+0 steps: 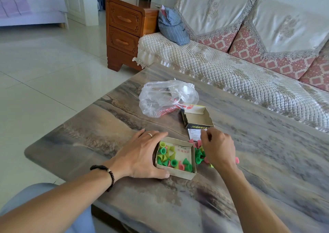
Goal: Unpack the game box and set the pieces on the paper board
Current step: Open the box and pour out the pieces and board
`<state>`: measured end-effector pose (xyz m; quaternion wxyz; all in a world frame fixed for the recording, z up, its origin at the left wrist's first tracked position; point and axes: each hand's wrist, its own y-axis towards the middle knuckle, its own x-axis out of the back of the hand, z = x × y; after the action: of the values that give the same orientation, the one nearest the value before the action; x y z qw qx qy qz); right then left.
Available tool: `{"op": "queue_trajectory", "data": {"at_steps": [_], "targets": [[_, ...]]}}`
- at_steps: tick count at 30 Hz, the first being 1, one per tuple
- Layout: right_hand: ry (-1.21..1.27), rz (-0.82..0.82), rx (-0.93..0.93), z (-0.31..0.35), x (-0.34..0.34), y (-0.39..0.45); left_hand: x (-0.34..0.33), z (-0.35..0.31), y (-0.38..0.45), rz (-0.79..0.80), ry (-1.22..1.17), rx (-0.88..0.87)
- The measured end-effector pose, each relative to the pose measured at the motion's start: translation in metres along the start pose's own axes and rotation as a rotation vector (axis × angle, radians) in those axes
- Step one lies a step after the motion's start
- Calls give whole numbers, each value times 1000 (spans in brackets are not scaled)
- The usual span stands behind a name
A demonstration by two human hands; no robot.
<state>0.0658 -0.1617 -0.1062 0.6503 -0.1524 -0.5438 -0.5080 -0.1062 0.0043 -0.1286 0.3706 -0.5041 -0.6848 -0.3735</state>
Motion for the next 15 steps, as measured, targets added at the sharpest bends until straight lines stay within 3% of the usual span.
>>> {"op": "queue_trajectory", "data": {"at_steps": [4, 7, 9, 12, 15], "targets": [[-207, 64, 91, -3, -1, -4, -1, 1, 0, 14, 0, 5], [-20, -16, 233, 13, 7, -11, 0, 0, 0, 13, -7, 5], [175, 123, 311, 33, 15, -19, 1, 0, 0, 10, -6, 10], [134, 481, 401, 59, 20, -31, 1, -2, -1, 13, -9, 18], [-12, 544, 444, 69, 18, -33, 2, -4, -1, 20, -7, 21]]}}
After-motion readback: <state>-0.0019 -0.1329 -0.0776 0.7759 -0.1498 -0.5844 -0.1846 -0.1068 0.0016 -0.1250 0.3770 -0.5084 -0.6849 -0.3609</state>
